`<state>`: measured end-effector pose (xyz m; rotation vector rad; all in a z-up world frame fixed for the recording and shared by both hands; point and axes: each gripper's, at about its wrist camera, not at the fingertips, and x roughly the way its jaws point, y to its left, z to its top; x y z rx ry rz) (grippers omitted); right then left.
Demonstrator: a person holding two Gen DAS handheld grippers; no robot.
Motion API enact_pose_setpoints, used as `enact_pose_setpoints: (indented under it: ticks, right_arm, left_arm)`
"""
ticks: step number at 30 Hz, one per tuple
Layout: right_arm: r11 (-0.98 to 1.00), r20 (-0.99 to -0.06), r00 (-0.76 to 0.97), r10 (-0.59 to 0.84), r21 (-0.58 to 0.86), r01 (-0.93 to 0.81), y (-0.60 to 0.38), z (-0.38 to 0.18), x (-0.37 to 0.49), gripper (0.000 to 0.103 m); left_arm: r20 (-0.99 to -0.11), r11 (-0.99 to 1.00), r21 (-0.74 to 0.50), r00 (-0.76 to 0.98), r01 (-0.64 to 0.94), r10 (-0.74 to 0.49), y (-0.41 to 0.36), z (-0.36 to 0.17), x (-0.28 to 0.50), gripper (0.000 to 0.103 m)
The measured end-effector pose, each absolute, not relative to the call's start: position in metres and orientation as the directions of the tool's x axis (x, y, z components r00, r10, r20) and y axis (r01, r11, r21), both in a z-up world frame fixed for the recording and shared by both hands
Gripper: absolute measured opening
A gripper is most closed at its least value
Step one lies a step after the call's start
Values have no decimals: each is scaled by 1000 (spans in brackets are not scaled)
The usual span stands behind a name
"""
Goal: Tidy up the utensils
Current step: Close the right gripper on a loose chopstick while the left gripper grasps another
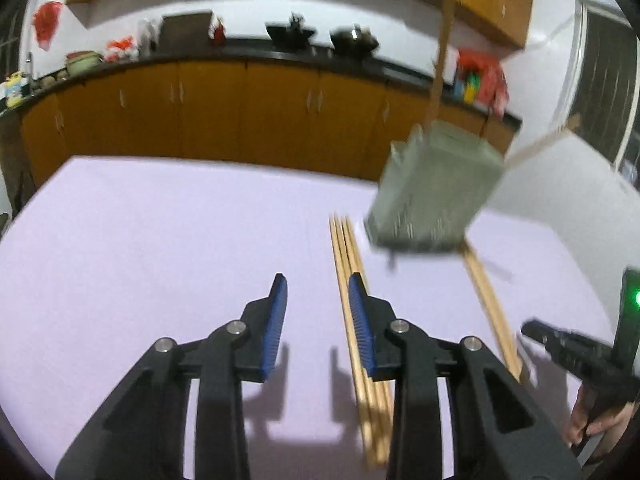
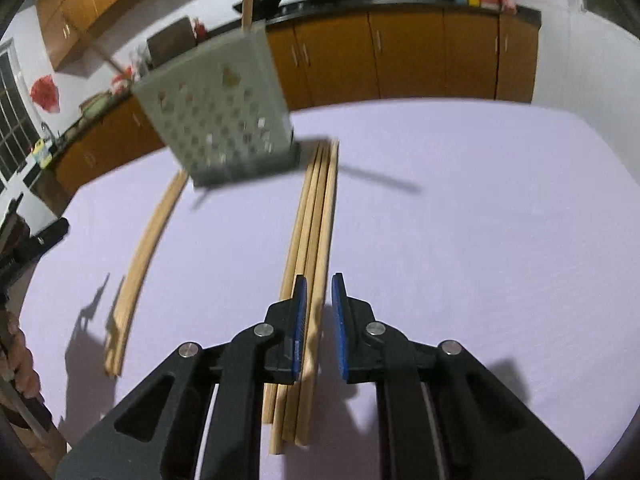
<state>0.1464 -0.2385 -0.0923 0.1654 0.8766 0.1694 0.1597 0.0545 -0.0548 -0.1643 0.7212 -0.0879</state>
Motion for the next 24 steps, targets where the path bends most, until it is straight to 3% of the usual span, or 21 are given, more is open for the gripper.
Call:
enact_pose_setpoints:
  ticks: [5,15,24]
  right_arm:
    - [981,-763,619,187,174,-82,-232,-101,146,11]
    - [991,-771,625,121,131,-31,-254,-104,145,8]
    - [992,-770,627,117,122,-35,-252,-107,148,9]
  left_arm:
    - [-709,983,-175,686,57,-166,46,-84,161,29]
    - [-740,972,-213,634,99,-226,34,-101,157,22]
    - [-762,981,-153,618,123,-196,19,-105,159,18]
